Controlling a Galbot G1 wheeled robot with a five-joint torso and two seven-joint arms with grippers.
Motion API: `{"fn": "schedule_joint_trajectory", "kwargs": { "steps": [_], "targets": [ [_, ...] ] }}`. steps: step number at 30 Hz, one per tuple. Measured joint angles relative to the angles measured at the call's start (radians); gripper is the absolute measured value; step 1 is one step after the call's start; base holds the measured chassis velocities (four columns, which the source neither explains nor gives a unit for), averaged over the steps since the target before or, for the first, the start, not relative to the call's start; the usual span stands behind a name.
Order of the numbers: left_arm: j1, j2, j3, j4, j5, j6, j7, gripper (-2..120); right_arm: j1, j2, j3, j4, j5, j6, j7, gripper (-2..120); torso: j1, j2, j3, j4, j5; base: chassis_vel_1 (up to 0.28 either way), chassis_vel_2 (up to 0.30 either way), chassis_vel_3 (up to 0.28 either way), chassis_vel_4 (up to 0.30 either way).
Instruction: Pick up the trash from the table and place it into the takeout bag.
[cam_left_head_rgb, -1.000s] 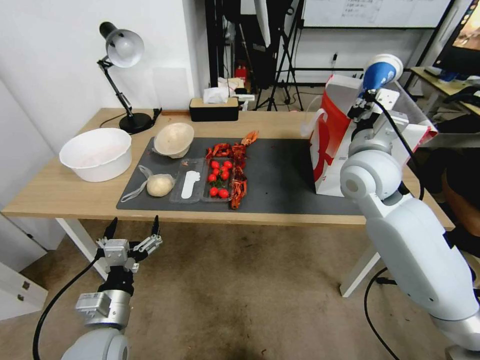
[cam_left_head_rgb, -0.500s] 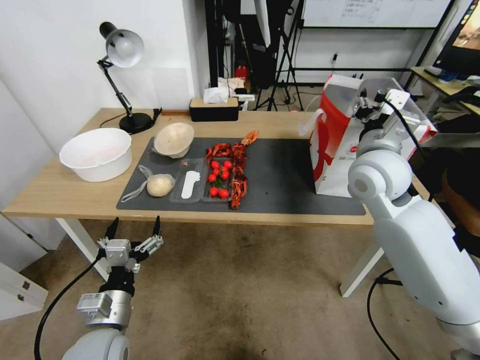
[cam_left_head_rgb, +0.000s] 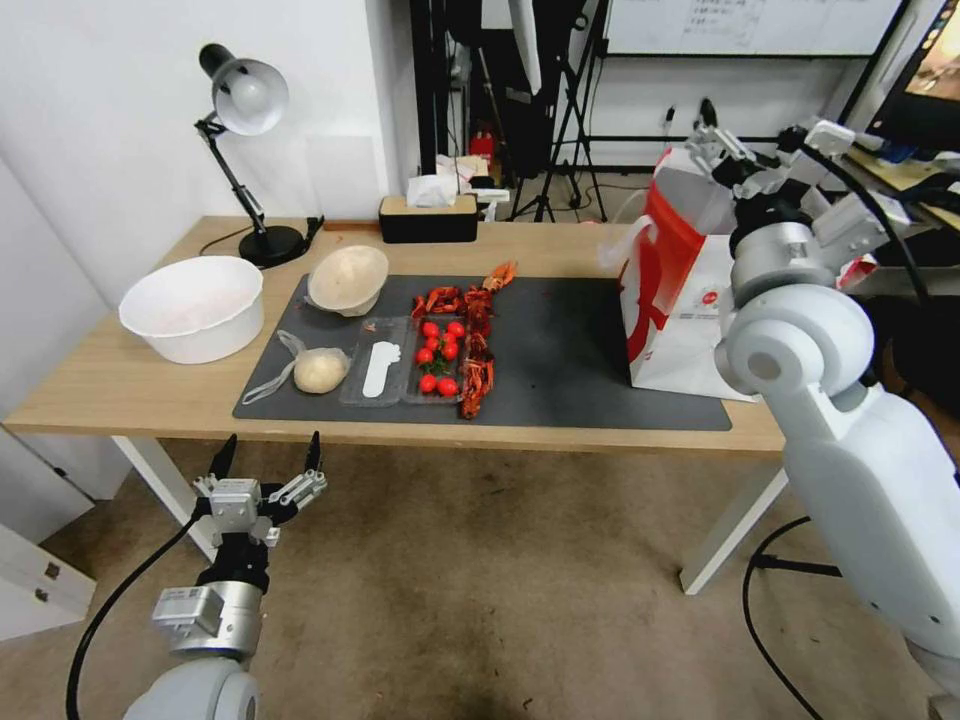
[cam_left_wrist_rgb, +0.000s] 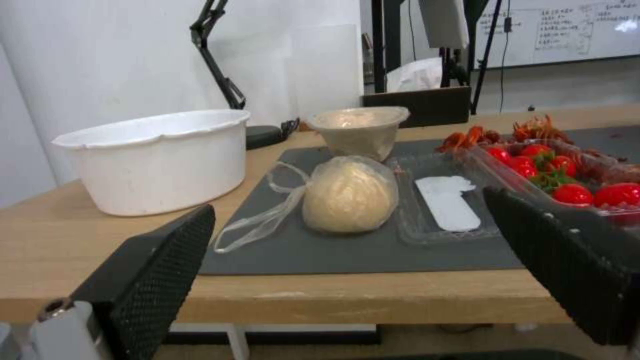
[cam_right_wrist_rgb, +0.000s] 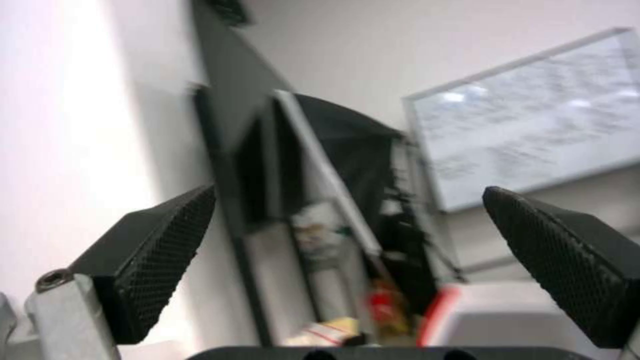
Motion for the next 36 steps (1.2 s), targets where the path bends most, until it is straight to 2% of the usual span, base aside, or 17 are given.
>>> {"fn": "schedule_joint_trajectory", "kwargs": {
  "steps": [1,4,5,6,9,10,11,14,16,21,27,33,36],
  "targets": [
    [0.0,0.0,0.0,-0.001,0.0,0.0,0.0,100,-0.008,-0.01,0.002,0.024,0.022,0.044,-0.061,100,0.0,0.0,0.0,0.0,-0.0003,0.0,0.0,0.0,0.0],
    [0.0,0.0,0.0,-0.003,0.0,0.0,0.0,100,-0.021,-0.019,0.004,0.044,0.035,0.081,-0.115,100,0.0,0.0,0.0,0.0001,-0.0001,0.0,0.0,0.0,0.0],
    [0.001,0.002,-0.001,-0.006,0.0,0.0,0.0,100,-0.068,-0.045,0.007,0.083,0.046,0.154,-0.233,100,0.0,0.0,0.0,-0.0001,-0.0001,0.0,0.0,0.0,0.0],
    [0.001,0.002,-0.001,-0.006,0.0,0.0,0.0,100,-0.068,-0.045,0.007,0.083,0.046,0.154,-0.233,100,0.0,0.0,0.0,-0.0001,-0.0001,0.0,0.0,0.0,0.0],
    [0.004,0.005,-0.005,-0.009,-0.002,0.0,-0.001,100,-0.202,-0.101,0.024,0.151,0.041,0.256,-0.45,100,0.0,0.0,0.0,-0.0001,0.0001,0.0,0.0,0.0,0.0],
    [0.004,0.005,-0.005,-0.009,-0.002,0.0,-0.001,100,-0.202,-0.101,0.024,0.151,0.041,0.256,-0.45,100,0.0,0.0,0.0,-0.0001,0.0001,0.0,0.0,0.0,0.0],
    [0.004,0.005,-0.005,-0.009,-0.004,-0.001,-0.001,100,-0.258,-0.113,0.036,0.177,0.024,0.275,-0.512,100,0.0,0.0,0.0,-0.0001,-0.0001,0.0,0.0,0.0,0.0],
    [0.003,0.007,-0.006,-0.009,-0.006,-0.001,-0.001,100,-0.353,-0.124,0.043,0.222,-0.028,0.291,-0.577,100,0.0,0.0,0.0,-0.0003,0.0,0.0,0.0,0.0,0.0],
    [0.003,0.008,-0.006,-0.009,-0.006,-0.001,-0.001,100,-0.445,-0.124,0.043,0.254,-0.107,0.303,-0.596,100,0.0,0.0,0.0,0.0,-0.0001,0.0,0.0,0.0,0.0],
    [0.003,0.012,-0.006,-0.009,-0.008,-0.002,-0.002,100,-0.558,-0.117,0.045,0.274,-0.205,0.32,-0.598,100,0.0,0.0,0.0,0.0001,0.0,0.0,0.0,0.0,0.0],
    [0.0,0.029,-0.011,-0.009,-0.024,-0.001,-0.003,100,-0.788,-0.049,0.046,0.299,-0.395,0.375,-0.58,100,0.0,0.0,0.0,-0.0002,0.0,0.0,0.0,0.0,0.0],
    [-0.006,0.036,-0.008,-0.005,-0.03,0.001,-0.003,100,-0.932,0.002,0.042,0.267,-0.541,0.448,-0.554,100,0.0,0.0,0.0,0.0,-0.0001,0.0,0.0,0.0,0.0],
    [-0.009,0.039,-0.003,0.0,-0.03,0.002,-0.003,100,-1.015,0.039,0.025,0.227,-0.62,0.5,-0.508,100,0.0,0.0,0.0,-0.0001,-0.0002,0.0,0.0,0.0,0.0]
  ]
}}
